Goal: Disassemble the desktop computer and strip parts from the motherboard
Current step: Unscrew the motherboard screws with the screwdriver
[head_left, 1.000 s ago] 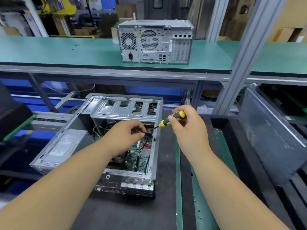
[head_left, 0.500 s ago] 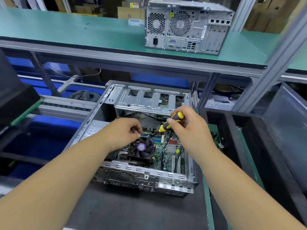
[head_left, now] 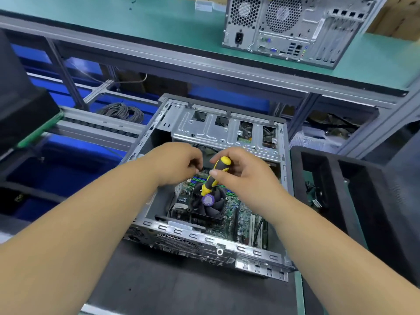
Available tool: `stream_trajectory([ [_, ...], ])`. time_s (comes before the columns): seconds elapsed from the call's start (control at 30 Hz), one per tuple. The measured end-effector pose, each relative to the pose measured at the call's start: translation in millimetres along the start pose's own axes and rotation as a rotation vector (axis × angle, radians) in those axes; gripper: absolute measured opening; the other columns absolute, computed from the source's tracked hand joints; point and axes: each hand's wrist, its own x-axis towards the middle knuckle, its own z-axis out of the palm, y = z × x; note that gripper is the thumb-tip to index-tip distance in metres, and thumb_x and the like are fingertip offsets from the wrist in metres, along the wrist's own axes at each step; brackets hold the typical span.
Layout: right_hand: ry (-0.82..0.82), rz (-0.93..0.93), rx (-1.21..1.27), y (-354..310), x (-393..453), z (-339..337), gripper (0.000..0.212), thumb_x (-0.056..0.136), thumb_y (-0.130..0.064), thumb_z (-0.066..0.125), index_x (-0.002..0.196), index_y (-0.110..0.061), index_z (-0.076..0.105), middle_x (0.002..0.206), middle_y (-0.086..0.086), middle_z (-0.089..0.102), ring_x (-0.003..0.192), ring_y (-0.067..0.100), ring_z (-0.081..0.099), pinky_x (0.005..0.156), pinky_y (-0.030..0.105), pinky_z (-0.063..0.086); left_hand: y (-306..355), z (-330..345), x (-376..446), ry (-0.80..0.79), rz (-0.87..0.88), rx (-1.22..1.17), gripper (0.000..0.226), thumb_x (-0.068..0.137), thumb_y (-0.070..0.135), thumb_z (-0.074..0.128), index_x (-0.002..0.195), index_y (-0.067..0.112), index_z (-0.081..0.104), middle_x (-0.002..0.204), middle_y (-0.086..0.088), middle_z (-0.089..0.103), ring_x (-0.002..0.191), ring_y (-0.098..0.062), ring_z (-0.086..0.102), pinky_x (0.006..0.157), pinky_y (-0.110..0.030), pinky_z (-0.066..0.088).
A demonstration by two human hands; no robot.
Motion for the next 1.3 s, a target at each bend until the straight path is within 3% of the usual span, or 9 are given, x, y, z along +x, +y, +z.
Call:
stream_trajectory([
  [0.17, -0.127, -0.046, -0.079, -5.2, 18.4, 17.2, 0.014, 0.087, -0.025, 0.072, 0.097, -0.032, 0.064, 0.095, -0.01, 0.068, 0.09, 0.014, 0.067, 0.087, 0.046, 0.054, -0.9, -12.7, 11.9, -0.074, -0.024, 0.005, 0.026, 0.083, 0.02, 0.057, 0.064, 0.034, 0.046, 0.069, 0.01, 0.055, 0.069, -0.012, 0.052, 0.061, -0.029, 0.044],
  [0.33, -0.259, -0.036, -0.156, -4.3, 32.6, 27.7, 0.014, 0.089, -0.026, 0.071, 0.102, -0.029, 0.066, 0.099, -0.01, 0.066, 0.088, 0.013, 0.064, 0.085, 0.044, 0.053, -6.8, -20.4, 24.4, -0.233, -0.078, 0.009, 0.028, 0.081, 0.009, 0.054, 0.087, 0.036, 0.06, 0.084, 0.009, 0.064, 0.079, -0.017, 0.06, 0.067, -0.032, 0.05],
  [0.47, -0.372, -0.038, -0.224, -2.4, 44.1, 35.2, 0.018, 0.089, -0.027, 0.072, 0.105, -0.03, 0.066, 0.098, -0.006, 0.067, 0.085, 0.015, 0.064, 0.081, 0.042, 0.054, -18.8, -17.9, 28.8, -0.333, -0.08, 0.024, 0.026, 0.084, 0.015, 0.057, 0.103, 0.029, 0.068, 0.096, 0.008, 0.067, 0.087, -0.015, 0.059, 0.079, -0.032, 0.052],
  [0.67, -0.476, -0.105, -0.284, 2.2, 62.8, 45.2, 0.018, 0.089, -0.026, 0.072, 0.105, -0.028, 0.066, 0.096, -0.007, 0.067, 0.073, 0.002, 0.056, 0.074, 0.032, 0.052, -40.8, -20.3, 32.1, -0.38, -0.137, -0.135, 0.018, 0.093, 0.036, 0.053, 0.096, 0.034, 0.07, 0.093, 0.013, 0.066, 0.091, -0.008, 0.06, 0.086, -0.033, 0.048],
  [0.87, -0.561, -0.128, -0.347, 13.5, 68.7, 53.3, 0.021, 0.089, -0.026, 0.071, 0.109, -0.024, 0.066, 0.101, -0.008, 0.067, 0.088, 0.008, 0.057, 0.082, 0.033, 0.049, -40.5, -10.4, 40.5, -0.487, -0.208, -0.114, 0.025, 0.095, 0.04, 0.049, 0.091, 0.026, 0.069, 0.089, 0.008, 0.065, 0.091, -0.014, 0.059, 0.083, -0.032, 0.046],
  [1.0, -0.574, -0.168, -0.372, 16.3, 66.9, 57.3, 0.021, 0.089, -0.025, 0.071, 0.108, -0.022, 0.066, 0.1, -0.007, 0.066, 0.091, 0.011, 0.057, 0.083, 0.033, 0.047, -37.7, -8.5, 41.4, -0.479, -0.222, -0.046, 0.028, 0.096, 0.035, 0.047, 0.103, 0.02, 0.07, 0.102, 0.002, 0.067, 0.098, -0.018, 0.06, 0.092, -0.039, 0.047],
  [1.17, -0.606, -0.211, -0.395, 14.9, 63.2, 61.4, 0.021, 0.089, -0.026, 0.07, 0.109, -0.02, 0.065, 0.1, -0.006, 0.064, 0.093, 0.014, 0.055, 0.084, 0.037, 0.047, -39.5, -6.7, 38.2, -0.382, -0.25, -0.177, 0.025, 0.094, 0.028, 0.047, 0.097, 0.028, 0.072, 0.09, 0.015, 0.07, 0.084, -0.002, 0.062, 0.089, -0.033, 0.05],
  [1.3, -0.618, -0.239, -0.415, 13.5, 61.2, 61.8, 0.023, 0.09, -0.026, 0.069, 0.111, -0.019, 0.064, 0.101, -0.004, 0.065, 0.094, 0.018, 0.057, 0.084, 0.039, 0.047, -41.8, -5.7, 36.3, -0.327, -0.246, -0.212, 0.027, 0.094, 0.026, 0.045, 0.096, 0.03, 0.071, 0.089, 0.016, 0.071, 0.087, -0.001, 0.062, 0.089, -0.033, 0.05],
])
